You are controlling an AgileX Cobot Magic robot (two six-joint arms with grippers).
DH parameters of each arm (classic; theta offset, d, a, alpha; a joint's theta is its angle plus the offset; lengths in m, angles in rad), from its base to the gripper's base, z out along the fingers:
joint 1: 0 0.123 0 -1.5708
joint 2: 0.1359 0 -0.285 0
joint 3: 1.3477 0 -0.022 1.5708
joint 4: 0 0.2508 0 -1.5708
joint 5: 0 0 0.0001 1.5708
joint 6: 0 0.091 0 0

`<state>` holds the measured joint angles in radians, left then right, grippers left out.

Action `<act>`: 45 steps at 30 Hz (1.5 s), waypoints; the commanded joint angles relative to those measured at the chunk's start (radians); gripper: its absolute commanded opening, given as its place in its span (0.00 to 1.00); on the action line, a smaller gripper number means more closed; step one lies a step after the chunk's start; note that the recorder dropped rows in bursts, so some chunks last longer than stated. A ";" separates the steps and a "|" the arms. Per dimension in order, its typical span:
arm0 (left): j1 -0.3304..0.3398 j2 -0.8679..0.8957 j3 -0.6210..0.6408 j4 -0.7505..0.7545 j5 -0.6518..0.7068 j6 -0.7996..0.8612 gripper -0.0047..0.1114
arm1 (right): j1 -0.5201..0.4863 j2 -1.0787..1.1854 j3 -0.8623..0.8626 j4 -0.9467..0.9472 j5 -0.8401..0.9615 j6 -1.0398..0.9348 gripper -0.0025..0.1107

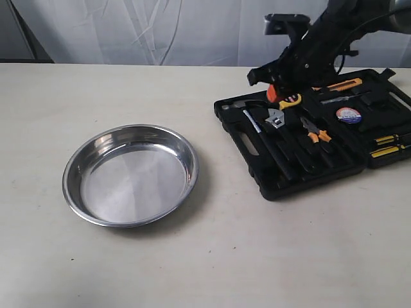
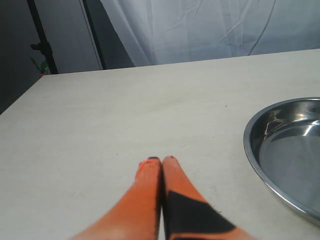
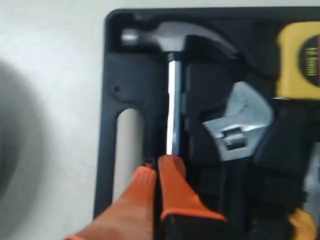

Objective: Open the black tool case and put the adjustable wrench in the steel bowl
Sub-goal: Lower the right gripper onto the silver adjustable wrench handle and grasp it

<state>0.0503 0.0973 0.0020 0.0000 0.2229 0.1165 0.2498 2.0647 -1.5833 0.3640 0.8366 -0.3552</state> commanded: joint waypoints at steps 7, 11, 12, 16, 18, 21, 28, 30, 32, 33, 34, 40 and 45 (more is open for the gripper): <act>-0.003 -0.004 -0.002 0.000 -0.028 -0.005 0.04 | 0.019 -0.108 0.147 -0.169 0.337 0.116 0.02; -0.003 -0.004 -0.002 0.000 -0.028 -0.005 0.04 | -0.002 -0.185 0.298 -0.459 0.187 0.343 0.02; -0.003 -0.004 -0.002 0.000 -0.028 -0.005 0.04 | -0.019 -0.193 0.313 -0.522 0.149 0.405 0.02; -0.003 -0.004 -0.002 0.000 -0.028 -0.005 0.04 | -0.087 -0.194 0.308 -0.681 -0.105 0.590 0.02; -0.003 -0.004 -0.002 0.000 -0.028 -0.005 0.04 | -0.110 -0.176 0.294 -0.665 -0.313 0.592 0.02; -0.003 -0.004 -0.002 0.000 -0.028 -0.005 0.04 | -0.108 -0.130 0.250 -0.619 -0.383 0.580 0.02; -0.003 -0.004 -0.002 0.000 -0.028 -0.005 0.04 | -0.108 0.053 0.013 -0.097 0.034 0.116 0.14; -0.003 -0.004 -0.002 0.000 -0.028 -0.005 0.04 | -0.087 0.055 0.010 -0.098 0.017 0.116 0.36; -0.003 -0.004 -0.002 0.000 -0.028 -0.005 0.04 | -0.059 0.055 0.010 -0.127 0.020 0.116 0.52; -0.003 -0.004 -0.002 0.000 -0.028 -0.005 0.04 | -0.039 0.058 0.010 -0.159 0.012 0.116 0.49; -0.003 -0.004 -0.002 0.000 -0.028 -0.005 0.04 | -0.032 0.064 0.010 -0.178 0.004 0.116 0.46; -0.003 -0.004 -0.002 0.000 -0.028 -0.005 0.04 | -0.021 0.115 0.010 -0.227 -0.021 0.135 0.41; -0.003 -0.004 -0.002 0.000 -0.028 -0.005 0.04 | -0.021 0.146 0.010 -0.266 -0.023 0.175 0.41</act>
<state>0.0503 0.0973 0.0020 0.0000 0.2052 0.1165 0.2333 2.1963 -1.5680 0.1112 0.8182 -0.1922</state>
